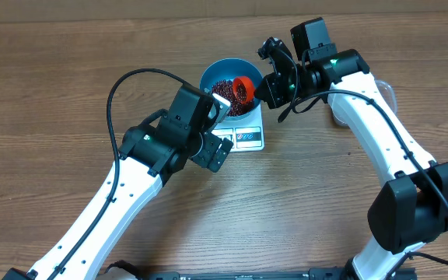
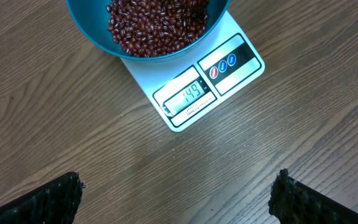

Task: Scoop item into bowl and weigh 150g on scale
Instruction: 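Keep trickling beans from the scoop until the scale reads 150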

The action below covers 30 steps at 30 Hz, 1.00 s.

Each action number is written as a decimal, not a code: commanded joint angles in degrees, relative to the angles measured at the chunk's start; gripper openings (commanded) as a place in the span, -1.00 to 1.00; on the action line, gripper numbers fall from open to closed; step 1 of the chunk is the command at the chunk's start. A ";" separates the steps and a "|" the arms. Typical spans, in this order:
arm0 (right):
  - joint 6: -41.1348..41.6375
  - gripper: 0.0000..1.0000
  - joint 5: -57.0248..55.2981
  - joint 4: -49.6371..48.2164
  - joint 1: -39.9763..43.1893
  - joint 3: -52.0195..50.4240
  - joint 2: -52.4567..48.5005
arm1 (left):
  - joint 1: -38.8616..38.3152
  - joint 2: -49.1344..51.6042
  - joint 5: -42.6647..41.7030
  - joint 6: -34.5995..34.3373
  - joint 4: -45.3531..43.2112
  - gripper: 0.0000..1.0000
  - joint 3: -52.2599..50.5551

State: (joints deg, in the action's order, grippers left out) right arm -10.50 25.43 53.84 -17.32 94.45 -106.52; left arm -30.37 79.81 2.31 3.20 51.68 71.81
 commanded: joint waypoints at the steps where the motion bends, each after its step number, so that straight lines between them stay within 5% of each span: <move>1: 0.42 -0.93 -0.11 -0.33 0.09 1.64 0.09 | -0.02 -1.18 -0.44 0.87 -0.07 0.99 0.35; 30: 1.53 -0.93 2.29 -0.02 1.31 1.64 0.09 | -0.02 -1.18 -0.44 0.87 -0.07 0.99 0.35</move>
State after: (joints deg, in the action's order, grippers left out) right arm -9.21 26.79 53.98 -16.19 94.45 -106.52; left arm -30.37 79.81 2.31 3.20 51.68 71.81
